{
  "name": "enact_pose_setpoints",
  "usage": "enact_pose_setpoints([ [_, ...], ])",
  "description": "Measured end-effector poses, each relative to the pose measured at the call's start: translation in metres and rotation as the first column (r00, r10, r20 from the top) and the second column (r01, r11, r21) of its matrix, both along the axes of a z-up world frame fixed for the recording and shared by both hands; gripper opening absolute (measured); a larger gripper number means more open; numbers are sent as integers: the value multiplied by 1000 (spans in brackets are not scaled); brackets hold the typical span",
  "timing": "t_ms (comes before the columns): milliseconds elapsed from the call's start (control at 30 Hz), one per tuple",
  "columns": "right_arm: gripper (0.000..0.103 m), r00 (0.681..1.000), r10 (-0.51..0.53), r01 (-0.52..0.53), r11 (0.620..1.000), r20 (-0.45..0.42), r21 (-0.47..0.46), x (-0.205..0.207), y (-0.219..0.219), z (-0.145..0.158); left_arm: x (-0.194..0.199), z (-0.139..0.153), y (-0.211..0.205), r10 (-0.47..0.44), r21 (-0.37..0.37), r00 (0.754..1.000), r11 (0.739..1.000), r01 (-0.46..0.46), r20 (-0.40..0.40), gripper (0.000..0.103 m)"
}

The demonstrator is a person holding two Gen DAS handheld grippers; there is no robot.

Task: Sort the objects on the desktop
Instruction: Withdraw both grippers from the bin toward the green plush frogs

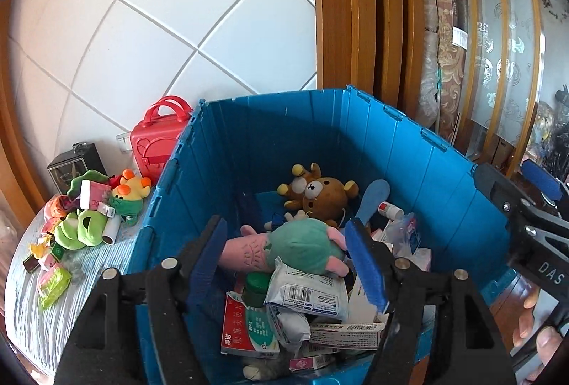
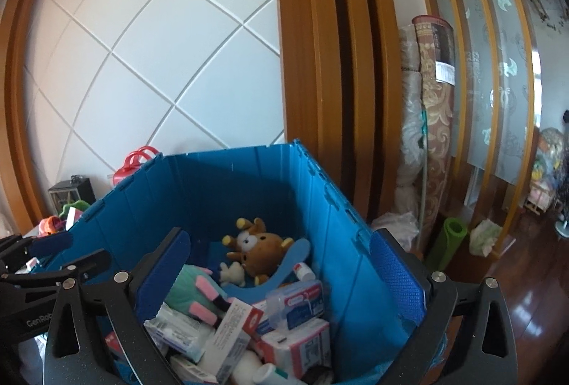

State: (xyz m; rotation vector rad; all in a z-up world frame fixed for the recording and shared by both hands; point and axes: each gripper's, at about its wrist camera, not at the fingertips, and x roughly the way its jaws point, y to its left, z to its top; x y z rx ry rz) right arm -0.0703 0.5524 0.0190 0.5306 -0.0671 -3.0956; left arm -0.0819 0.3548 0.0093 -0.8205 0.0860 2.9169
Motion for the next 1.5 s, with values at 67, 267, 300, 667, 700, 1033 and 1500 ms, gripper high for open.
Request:
enact_pose_setpoints([
  [67, 103, 1000, 9, -9, 1000, 4, -5, -1, -3, -1, 5, 3, -4, 10, 1, 1000, 1000, -10, -17, 73],
  [267, 103, 999, 44, -44, 999, 19, -5, -2, -16, -5, 19, 8, -30, 78, 1, 996, 997, -78, -44, 73],
  [300, 103, 998, 52, -52, 999, 17, -8, -2, -20, -5, 22, 9, -39, 91, 4, 994, 996, -91, -54, 73],
  [667, 103, 983, 182, -182, 983, -11, 19, 12, -116, 0, 61, 5, -176, 290, 65, 953, 956, -286, -85, 73],
  [700, 103, 981, 195, -194, 981, -16, 22, 15, -130, 2, 66, 3, -193, 306, 65, 948, 951, -301, -84, 73],
  [1033, 103, 950, 310, -309, 950, -40, 38, 45, -311, 11, 113, -27, -403, 435, 74, 901, 898, -433, -9, 73],
  [1500, 103, 892, 346, -365, 931, 291, 12, 6, -438, -68, 98, -124, -552, 509, 60, 811, 836, -546, 287, 73],
])
